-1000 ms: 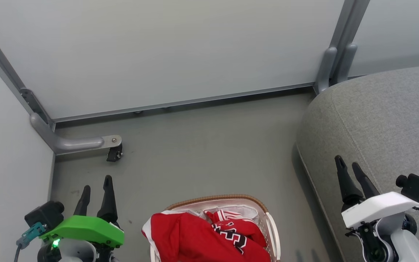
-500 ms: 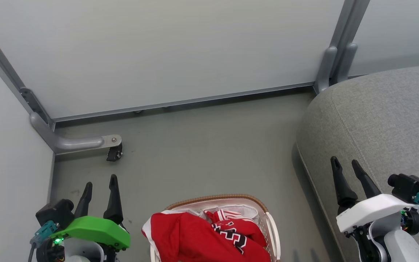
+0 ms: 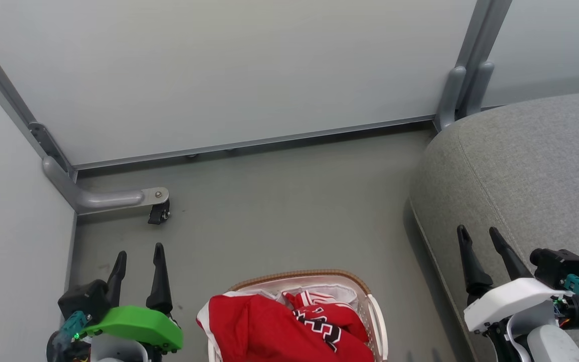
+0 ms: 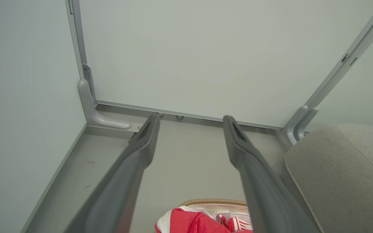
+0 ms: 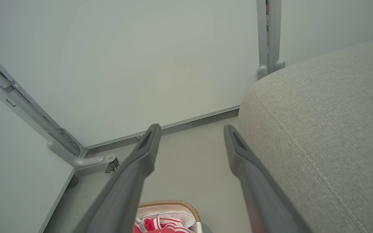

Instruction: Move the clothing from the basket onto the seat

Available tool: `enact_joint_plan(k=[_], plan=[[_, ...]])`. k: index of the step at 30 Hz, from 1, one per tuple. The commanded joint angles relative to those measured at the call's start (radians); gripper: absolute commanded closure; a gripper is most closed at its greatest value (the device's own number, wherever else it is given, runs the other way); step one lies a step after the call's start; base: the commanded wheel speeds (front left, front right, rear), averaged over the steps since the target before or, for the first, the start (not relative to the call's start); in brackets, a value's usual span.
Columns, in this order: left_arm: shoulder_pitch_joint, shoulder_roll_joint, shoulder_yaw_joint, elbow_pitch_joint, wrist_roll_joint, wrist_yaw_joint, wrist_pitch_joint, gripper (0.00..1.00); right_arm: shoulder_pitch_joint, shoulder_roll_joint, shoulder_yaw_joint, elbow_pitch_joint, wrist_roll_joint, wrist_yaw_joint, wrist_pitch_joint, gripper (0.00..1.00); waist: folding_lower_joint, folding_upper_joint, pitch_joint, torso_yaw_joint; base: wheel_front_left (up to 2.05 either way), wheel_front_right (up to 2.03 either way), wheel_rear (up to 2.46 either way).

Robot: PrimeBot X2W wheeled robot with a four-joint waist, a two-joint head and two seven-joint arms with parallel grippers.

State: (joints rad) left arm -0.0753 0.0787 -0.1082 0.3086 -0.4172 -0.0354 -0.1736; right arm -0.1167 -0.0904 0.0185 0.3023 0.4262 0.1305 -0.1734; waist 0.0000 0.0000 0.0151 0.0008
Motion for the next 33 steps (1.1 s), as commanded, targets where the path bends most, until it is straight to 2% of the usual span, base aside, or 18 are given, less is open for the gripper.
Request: enact_joint_plan(k=[1,8,20,26,33], plan=[[0.001,0.0,0.005,-0.011,0.03,-0.004,-0.009,0.0,-0.001,-0.004,-0.005,-0.002,-0.03,0.0,-0.01,0.0,0.0,0.0,0.0,0.0,0.0,0.0,0.0],[0.01,-0.014,0.027,-0.028,0.088,-0.013,-0.025,0.0,-0.004,0.0,-0.024,-0.021,-0.088,0.0,-0.026,0.0,0.0,0.0,0.003,0.0,0.0,0.0,0.0],[-0.005,-0.026,0.05,-0.048,0.173,-0.052,-0.051,0.0,-0.003,0.006,-0.029,-0.058,-0.187,0.0,-0.051,0.0,0.0,0.0,0.012,-0.006,0.0,0.0,0.0],[0.004,-0.028,0.037,-0.01,0.189,-0.07,-0.062,0.0,0.006,0.005,-0.023,-0.042,-0.229,0.0,-0.062,0.0,0.0,0.0,0.022,-0.013,0.0,0.0,0.0],[-0.03,-0.027,-0.013,0.052,0.196,-0.084,-0.076,0.0,-0.032,0.001,-0.004,-0.043,-0.274,0.0,-0.076,0.0,0.0,0.0,0.081,-0.035,0.0,0.0,0.0]])
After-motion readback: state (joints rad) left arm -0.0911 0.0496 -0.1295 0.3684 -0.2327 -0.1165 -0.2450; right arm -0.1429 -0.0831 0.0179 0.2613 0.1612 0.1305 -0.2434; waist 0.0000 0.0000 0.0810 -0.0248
